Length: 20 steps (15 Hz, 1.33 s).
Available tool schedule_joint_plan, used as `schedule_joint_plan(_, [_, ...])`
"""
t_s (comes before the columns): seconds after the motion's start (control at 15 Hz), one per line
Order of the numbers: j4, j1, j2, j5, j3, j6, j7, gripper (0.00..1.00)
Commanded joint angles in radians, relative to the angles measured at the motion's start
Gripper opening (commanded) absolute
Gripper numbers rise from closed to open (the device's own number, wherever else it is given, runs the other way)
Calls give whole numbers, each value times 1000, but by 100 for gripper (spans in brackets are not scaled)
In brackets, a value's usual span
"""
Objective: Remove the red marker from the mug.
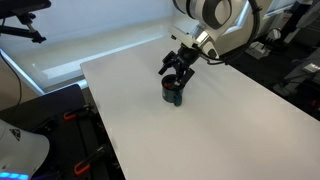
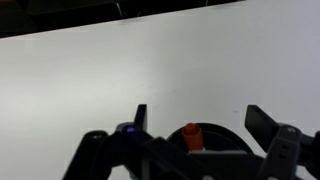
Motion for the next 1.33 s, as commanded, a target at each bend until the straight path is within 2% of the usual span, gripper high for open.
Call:
schedule_joint_plan(0.0, [37, -6, 20, -12, 4, -55, -31, 100])
schedule_joint_plan(0.27, [54, -3, 33, -38, 1, -102, -53, 100])
schedule_joint_plan(0.33, [11, -4, 13, -19, 2, -49, -32, 100])
schedule_joint_plan(0.8, [26, -5, 25, -29, 2, -67, -40, 100])
schedule_joint_plan(1.27, [166, 11, 131, -67, -3, -101, -34, 100])
